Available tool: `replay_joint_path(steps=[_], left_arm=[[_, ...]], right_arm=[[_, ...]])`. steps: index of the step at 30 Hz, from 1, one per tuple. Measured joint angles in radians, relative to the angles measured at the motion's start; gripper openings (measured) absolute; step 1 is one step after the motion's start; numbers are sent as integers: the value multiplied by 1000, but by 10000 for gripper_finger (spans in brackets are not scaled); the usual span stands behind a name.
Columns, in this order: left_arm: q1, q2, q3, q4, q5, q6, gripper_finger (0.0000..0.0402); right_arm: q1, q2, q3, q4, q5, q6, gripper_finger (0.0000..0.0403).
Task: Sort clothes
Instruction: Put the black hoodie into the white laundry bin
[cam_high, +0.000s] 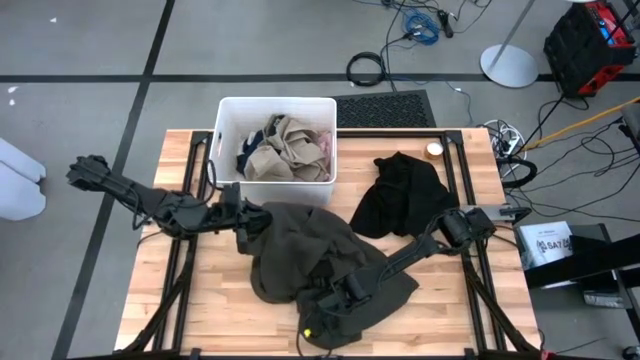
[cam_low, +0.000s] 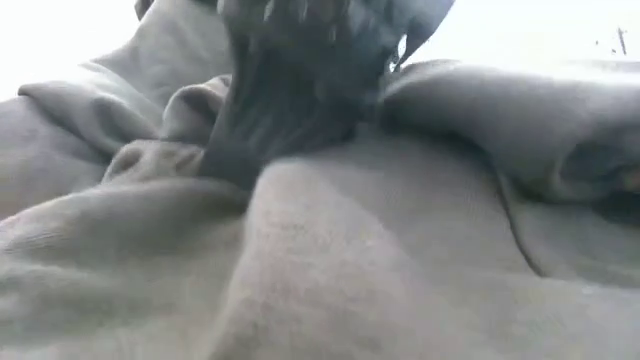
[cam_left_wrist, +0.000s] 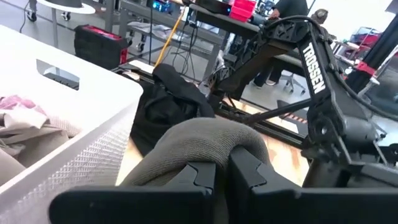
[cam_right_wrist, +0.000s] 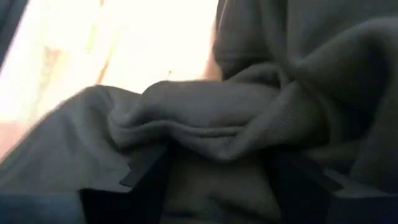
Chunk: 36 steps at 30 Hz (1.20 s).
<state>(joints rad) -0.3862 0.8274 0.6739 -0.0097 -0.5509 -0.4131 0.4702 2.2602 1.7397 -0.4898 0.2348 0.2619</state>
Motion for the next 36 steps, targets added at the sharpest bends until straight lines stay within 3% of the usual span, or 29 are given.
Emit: replay_joint_path(steps=[3,7,8,16,22,25,32,36], left_arm=[[0,14,0,-3,1,-25,18],[0,25,0,-7,1,-26,18],[0,26,0,-6,1,-25,18],[-2,22,0,10,38,-16,19],[-15,-35,0,277,348,83,19],[-24,-71,0,458,436,130,19],[3,-129,0,762,383,229,19],[43,-138,10,861,354,318,19]], right_arm=[[0,20,-1,17,-5,8,190],[0,-2,-1,0,-27,-9,39],[0,-14,-2,-2,-27,-16,22],[64,-239,35,-82,72,-58,3],[204,-495,36,-135,163,-175,2],[277,-621,36,-181,333,-182,1],[390,-819,36,-115,832,-359,1],[351,-852,37,71,955,-593,0]])
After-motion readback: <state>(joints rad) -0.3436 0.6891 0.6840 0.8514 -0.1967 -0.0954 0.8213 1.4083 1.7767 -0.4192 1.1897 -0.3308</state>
